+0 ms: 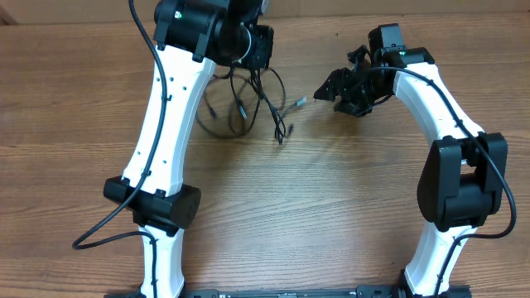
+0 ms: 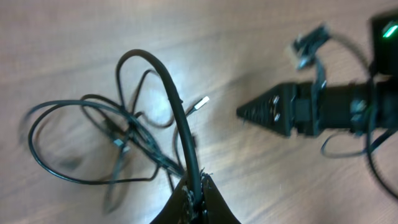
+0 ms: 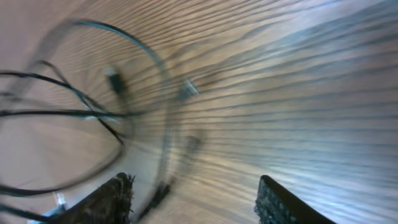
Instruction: Untangle cables
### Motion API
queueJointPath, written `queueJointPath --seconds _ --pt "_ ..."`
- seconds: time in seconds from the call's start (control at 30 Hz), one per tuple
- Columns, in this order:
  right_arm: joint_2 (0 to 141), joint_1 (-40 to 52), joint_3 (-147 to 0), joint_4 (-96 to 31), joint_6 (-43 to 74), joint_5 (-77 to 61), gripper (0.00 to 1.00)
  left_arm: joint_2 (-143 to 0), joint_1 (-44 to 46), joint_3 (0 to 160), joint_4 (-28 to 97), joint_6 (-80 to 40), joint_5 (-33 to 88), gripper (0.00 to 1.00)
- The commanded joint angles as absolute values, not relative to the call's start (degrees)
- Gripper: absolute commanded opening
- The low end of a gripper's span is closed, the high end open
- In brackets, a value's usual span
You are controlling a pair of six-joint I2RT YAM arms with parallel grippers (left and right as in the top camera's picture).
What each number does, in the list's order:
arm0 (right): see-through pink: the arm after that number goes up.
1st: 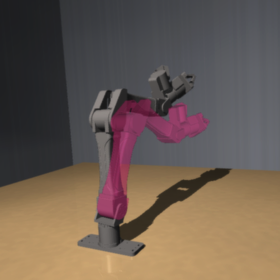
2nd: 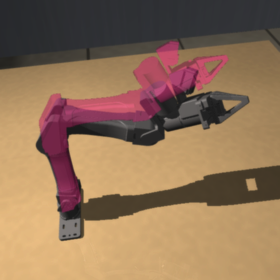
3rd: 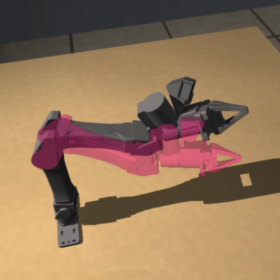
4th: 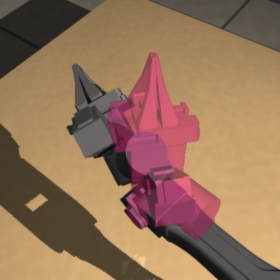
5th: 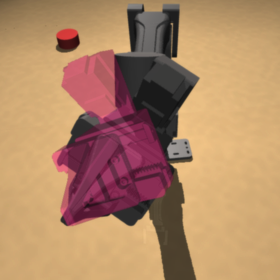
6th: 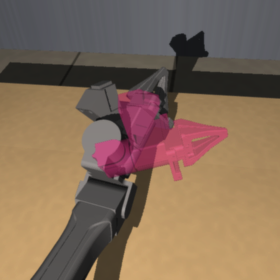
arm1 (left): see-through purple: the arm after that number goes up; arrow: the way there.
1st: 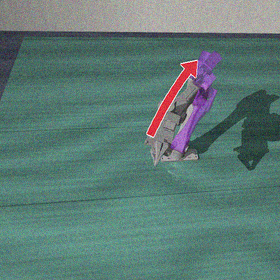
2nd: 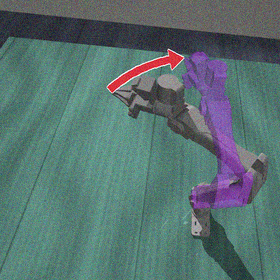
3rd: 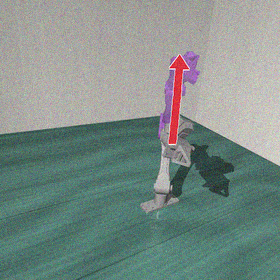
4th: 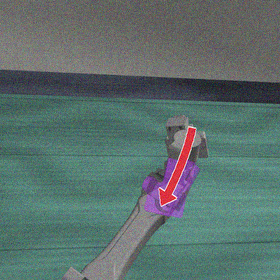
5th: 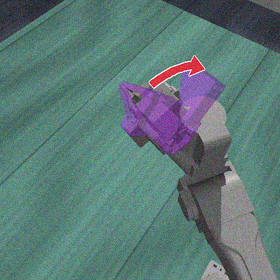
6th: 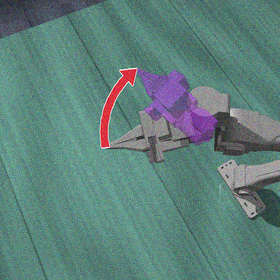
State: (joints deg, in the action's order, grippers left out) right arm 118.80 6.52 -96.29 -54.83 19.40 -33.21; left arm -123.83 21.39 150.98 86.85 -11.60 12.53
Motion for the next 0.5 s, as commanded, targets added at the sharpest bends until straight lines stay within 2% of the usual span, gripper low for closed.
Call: queueJointPath --seconds 0.0,0.1,0.17,0.23,0.3,0.37,0.47 --pt "119.07 6.81 -95.83 -54.50 19.29 -37.60 0.57 -126.63 21.69 150.89 90.02 -10.28 11.92 0.04" --pt "119.07 6.81 -95.83 -54.52 18.61 -37.41 0.49 -128.18 21.78 150.89 94.06 -10.31 11.81 0.04" --pt "119.07 6.81 -95.83 -54.52 18.63 -37.45 0.47 -129.19 21.78 150.89 96.40 -10.55 11.55 0.04" --pt "119.07 6.81 -95.83 -54.52 18.39 -37.43 0.60 -130.74 21.78 150.56 96.82 -10.50 11.38 0.06" --pt "119.07 6.81 -95.83 -54.54 17.72 -37.43 0.63 -131.59 21.82 150.21 96.82 -10.57 11.40 0.11" --pt "119.07 6.81 -95.83 -54.68 17.76 -37.43 0.63 -133.08 21.96 150.15 96.82 -10.72 11.40 0.34" --pt "119.07 6.81 -95.83 -55.02 17.78 -37.45 0.55 -134.82 21.82 150.15 96.82 -10.72 11.25 0.50"
